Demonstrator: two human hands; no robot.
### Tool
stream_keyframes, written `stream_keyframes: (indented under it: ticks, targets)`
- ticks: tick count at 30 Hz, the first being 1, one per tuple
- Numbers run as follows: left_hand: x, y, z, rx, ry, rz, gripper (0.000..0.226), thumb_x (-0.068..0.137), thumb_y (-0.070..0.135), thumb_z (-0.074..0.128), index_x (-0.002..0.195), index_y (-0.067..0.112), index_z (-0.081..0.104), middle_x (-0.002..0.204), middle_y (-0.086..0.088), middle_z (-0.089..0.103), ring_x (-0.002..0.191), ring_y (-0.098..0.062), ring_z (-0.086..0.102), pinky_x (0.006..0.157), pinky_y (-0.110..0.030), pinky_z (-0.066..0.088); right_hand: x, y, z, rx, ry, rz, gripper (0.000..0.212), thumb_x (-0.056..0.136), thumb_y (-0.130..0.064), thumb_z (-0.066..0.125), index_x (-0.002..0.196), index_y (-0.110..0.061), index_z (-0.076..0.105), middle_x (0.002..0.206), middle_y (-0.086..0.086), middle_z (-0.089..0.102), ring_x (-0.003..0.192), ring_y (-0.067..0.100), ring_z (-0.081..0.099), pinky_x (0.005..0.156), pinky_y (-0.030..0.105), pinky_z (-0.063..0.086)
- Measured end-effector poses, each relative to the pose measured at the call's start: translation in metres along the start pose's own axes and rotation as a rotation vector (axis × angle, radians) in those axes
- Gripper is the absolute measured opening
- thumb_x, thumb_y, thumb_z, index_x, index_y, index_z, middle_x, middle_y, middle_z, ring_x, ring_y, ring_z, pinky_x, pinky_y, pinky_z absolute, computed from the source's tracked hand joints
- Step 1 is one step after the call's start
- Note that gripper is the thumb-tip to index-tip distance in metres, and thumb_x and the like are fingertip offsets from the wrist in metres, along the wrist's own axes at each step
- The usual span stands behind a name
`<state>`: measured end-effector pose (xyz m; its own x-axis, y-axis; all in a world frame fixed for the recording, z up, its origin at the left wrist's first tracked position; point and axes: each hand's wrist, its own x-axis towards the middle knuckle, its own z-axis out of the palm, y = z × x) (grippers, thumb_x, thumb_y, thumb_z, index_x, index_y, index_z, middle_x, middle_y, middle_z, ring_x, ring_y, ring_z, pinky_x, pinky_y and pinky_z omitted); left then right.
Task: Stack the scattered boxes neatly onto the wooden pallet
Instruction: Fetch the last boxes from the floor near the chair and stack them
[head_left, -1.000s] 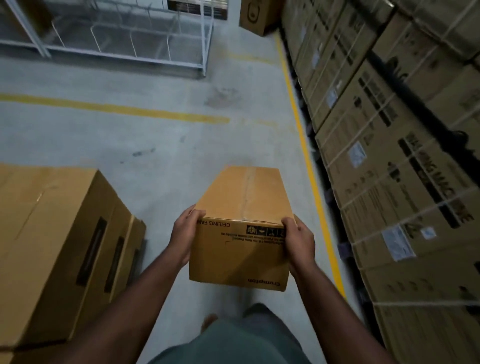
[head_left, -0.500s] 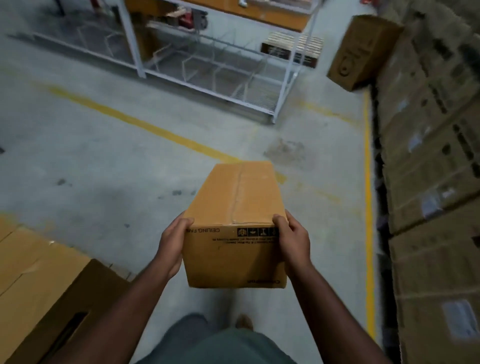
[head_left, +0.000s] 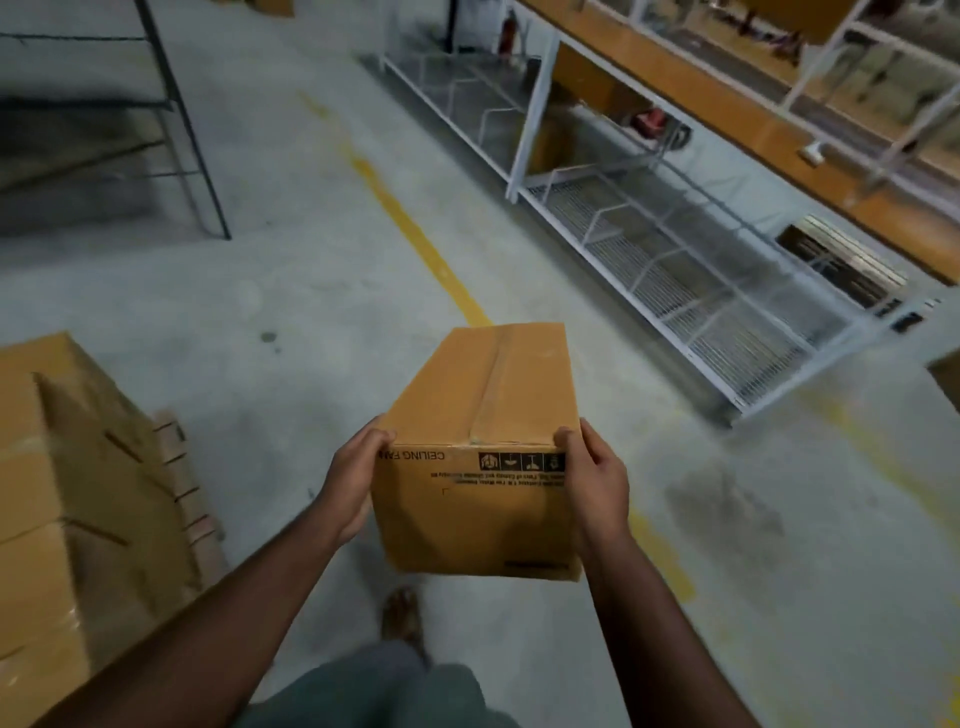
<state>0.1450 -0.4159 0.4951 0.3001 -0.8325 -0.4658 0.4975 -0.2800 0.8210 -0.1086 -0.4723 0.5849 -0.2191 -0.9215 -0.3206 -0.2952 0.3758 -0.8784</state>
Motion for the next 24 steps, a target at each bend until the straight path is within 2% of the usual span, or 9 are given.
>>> stream_keyframes:
  ticks: [4, 6, 10, 11, 13, 16, 18, 22, 24]
  targets:
    - [0.075, 0.062, 0.0, -0.046, 0.098, 0.066, 0.034, 0.089, 0.028, 0.061, 0.119, 0.033, 0.076, 0.113, -0.004, 0.078, 0.096, -0.019, 0.075, 0.072, -0.027, 0.059, 0.085, -0.066, 0.062, 0.0, -0.108, -0.039, 0.06, 0.078, -0.06, 0.061, 0.136, -0.045, 0.064, 0.109, -0.027, 0.071, 0.099, -0.003, 0.064, 0.086, 0.034, 0.052]
    - [0.11, 0.084, -0.009, -0.074, 0.171, 0.093, 0.035, 0.094, 0.024, 0.059, 0.125, 0.029, 0.073, 0.116, -0.007, 0.077, 0.098, -0.022, 0.075, 0.072, -0.028, 0.059, 0.125, -0.095, 0.099, -0.039, -0.173, -0.076, 0.054, 0.078, -0.059, 0.06, 0.131, -0.05, 0.066, 0.106, -0.026, 0.074, 0.096, -0.001, 0.065, 0.079, 0.032, 0.051]
    - [0.186, 0.116, -0.033, -0.185, 0.359, 0.149, 0.035, 0.096, 0.02, 0.06, 0.129, 0.028, 0.072, 0.116, -0.005, 0.077, 0.097, -0.019, 0.075, 0.07, -0.026, 0.058, 0.21, -0.147, 0.194, -0.124, -0.364, -0.13, 0.033, 0.081, -0.056, 0.062, 0.113, -0.062, 0.062, 0.085, -0.044, 0.065, 0.092, -0.008, 0.058, 0.074, 0.027, 0.045]
    - [0.204, 0.124, -0.039, -0.211, 0.398, 0.171, 0.033, 0.096, 0.02, 0.06, 0.124, 0.031, 0.074, 0.115, -0.006, 0.078, 0.094, -0.017, 0.075, 0.068, -0.025, 0.058, 0.231, -0.16, 0.219, -0.143, -0.4, -0.149, 0.036, 0.081, -0.056, 0.064, 0.117, -0.057, 0.064, 0.087, -0.042, 0.065, 0.093, -0.006, 0.058, 0.078, 0.03, 0.046]
    - [0.242, 0.14, -0.051, -0.254, 0.484, 0.22, 0.032, 0.097, 0.019, 0.059, 0.122, 0.031, 0.075, 0.117, -0.009, 0.077, 0.095, -0.02, 0.075, 0.07, -0.028, 0.059, 0.274, -0.185, 0.275, -0.169, -0.496, -0.189, 0.052, 0.081, -0.056, 0.066, 0.132, -0.046, 0.066, 0.109, -0.031, 0.068, 0.102, 0.004, 0.062, 0.091, 0.038, 0.051]
    - [0.282, 0.159, -0.062, -0.334, 0.62, 0.264, 0.035, 0.094, 0.018, 0.059, 0.124, 0.027, 0.074, 0.121, -0.011, 0.075, 0.106, -0.028, 0.073, 0.086, -0.038, 0.058, 0.325, -0.223, 0.349, -0.249, -0.637, -0.258, 0.054, 0.086, -0.055, 0.065, 0.138, -0.041, 0.065, 0.13, -0.016, 0.07, 0.112, 0.011, 0.064, 0.106, 0.043, 0.051]
    - [0.303, 0.178, -0.066, -0.378, 0.707, 0.316, 0.037, 0.091, 0.021, 0.059, 0.125, 0.028, 0.074, 0.121, -0.008, 0.075, 0.111, -0.029, 0.071, 0.09, -0.042, 0.059, 0.347, -0.249, 0.394, -0.308, -0.75, -0.309, 0.054, 0.084, -0.057, 0.062, 0.135, -0.043, 0.066, 0.129, -0.013, 0.072, 0.113, 0.013, 0.065, 0.106, 0.045, 0.052]
    - [0.328, 0.213, -0.081, -0.408, 0.88, 0.348, 0.034, 0.088, 0.034, 0.063, 0.12, 0.031, 0.075, 0.116, -0.005, 0.077, 0.104, -0.026, 0.073, 0.073, -0.03, 0.06, 0.364, -0.307, 0.481, -0.358, -0.933, -0.381, 0.051, 0.085, -0.055, 0.063, 0.135, -0.045, 0.066, 0.129, -0.016, 0.071, 0.113, 0.012, 0.064, 0.105, 0.043, 0.052]
    - [0.333, 0.224, -0.095, -0.424, 0.99, 0.358, 0.031, 0.084, 0.041, 0.066, 0.111, 0.032, 0.077, 0.109, -0.004, 0.078, 0.1, -0.028, 0.072, 0.07, -0.032, 0.059, 0.36, -0.327, 0.522, -0.397, -1.034, -0.438, 0.049, 0.087, -0.055, 0.063, 0.135, -0.046, 0.065, 0.128, -0.016, 0.071, 0.114, 0.012, 0.064, 0.105, 0.045, 0.052]
